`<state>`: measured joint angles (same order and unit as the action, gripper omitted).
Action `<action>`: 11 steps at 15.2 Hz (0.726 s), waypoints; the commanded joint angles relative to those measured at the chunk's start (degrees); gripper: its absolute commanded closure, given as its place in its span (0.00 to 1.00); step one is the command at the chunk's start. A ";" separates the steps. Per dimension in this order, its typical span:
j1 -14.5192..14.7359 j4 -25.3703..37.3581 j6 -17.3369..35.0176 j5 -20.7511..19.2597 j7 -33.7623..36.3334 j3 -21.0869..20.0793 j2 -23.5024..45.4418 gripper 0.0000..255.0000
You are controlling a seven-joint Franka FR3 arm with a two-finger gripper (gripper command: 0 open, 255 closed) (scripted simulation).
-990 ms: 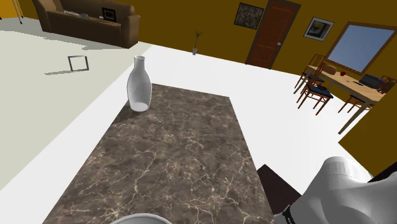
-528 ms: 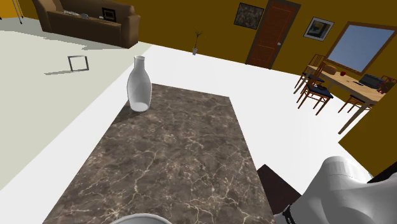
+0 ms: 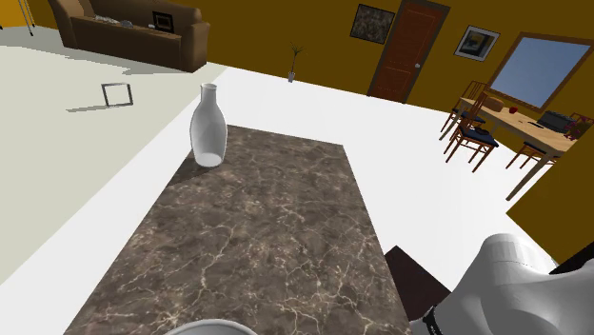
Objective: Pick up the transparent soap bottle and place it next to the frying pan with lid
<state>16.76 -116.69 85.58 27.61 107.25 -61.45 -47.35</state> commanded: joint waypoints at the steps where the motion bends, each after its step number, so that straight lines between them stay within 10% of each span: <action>1: 0.00 0.00 0.01 0.00 0.00 0.00 -0.01 1.00; 2: 0.00 0.00 0.01 0.00 0.00 0.00 -0.01 1.00; 3: 0.00 0.00 0.01 0.01 0.00 0.00 -0.01 0.00; 11: -1.71 6.93 -4.83 -1.65 1.19 0.57 2.05 0.00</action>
<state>15.55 -111.73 82.16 26.44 108.12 -61.01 -45.91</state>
